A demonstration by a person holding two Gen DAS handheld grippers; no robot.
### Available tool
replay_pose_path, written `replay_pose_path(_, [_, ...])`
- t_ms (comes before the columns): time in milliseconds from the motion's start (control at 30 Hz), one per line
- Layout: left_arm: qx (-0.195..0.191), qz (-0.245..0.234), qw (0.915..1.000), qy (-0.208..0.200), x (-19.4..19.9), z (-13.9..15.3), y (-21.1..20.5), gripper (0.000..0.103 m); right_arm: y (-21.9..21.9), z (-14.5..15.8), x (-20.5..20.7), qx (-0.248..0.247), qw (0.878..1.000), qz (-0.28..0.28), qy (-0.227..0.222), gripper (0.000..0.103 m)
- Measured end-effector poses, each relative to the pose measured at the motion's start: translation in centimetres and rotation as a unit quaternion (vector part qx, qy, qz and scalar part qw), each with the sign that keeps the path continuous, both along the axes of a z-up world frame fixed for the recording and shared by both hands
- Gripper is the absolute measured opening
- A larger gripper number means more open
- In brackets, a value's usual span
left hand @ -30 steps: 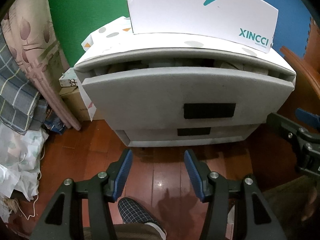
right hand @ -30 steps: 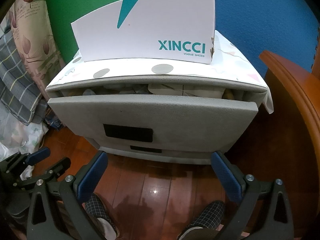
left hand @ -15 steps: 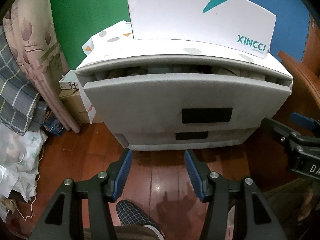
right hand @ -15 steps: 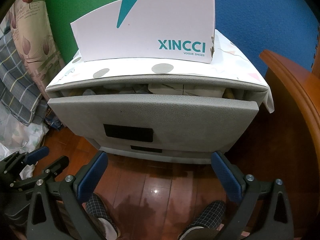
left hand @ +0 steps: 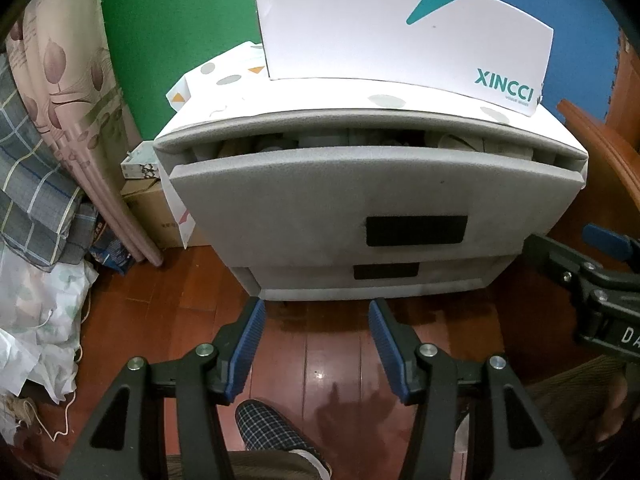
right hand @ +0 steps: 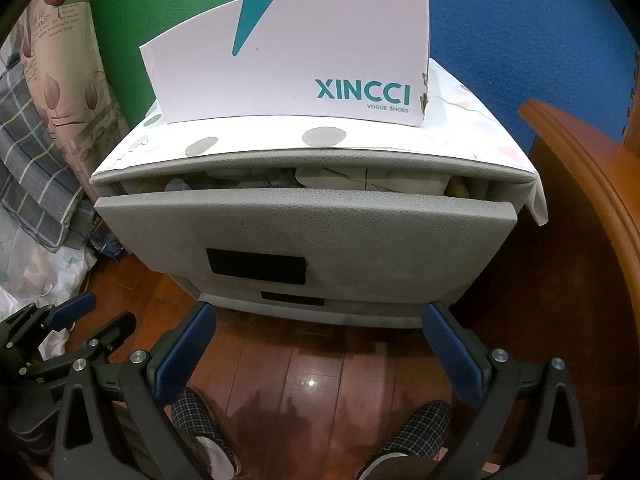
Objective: Take underwear out of drawer
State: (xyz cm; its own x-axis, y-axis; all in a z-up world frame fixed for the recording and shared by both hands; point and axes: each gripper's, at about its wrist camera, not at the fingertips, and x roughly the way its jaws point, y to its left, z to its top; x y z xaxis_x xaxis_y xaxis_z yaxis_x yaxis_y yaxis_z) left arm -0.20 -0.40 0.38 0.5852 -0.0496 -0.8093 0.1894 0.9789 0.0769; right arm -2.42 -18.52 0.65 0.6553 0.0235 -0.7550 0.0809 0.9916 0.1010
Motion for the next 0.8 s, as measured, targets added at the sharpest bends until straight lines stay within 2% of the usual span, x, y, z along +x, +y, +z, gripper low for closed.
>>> replay_pose_path(800, [0.000, 0.006, 1.0000, 0.005, 0.14, -0.21, 0.21, 0.055, -0.38, 0.09, -0.01, 0.006, 1.000, -0.007, 0.000, 0.102])
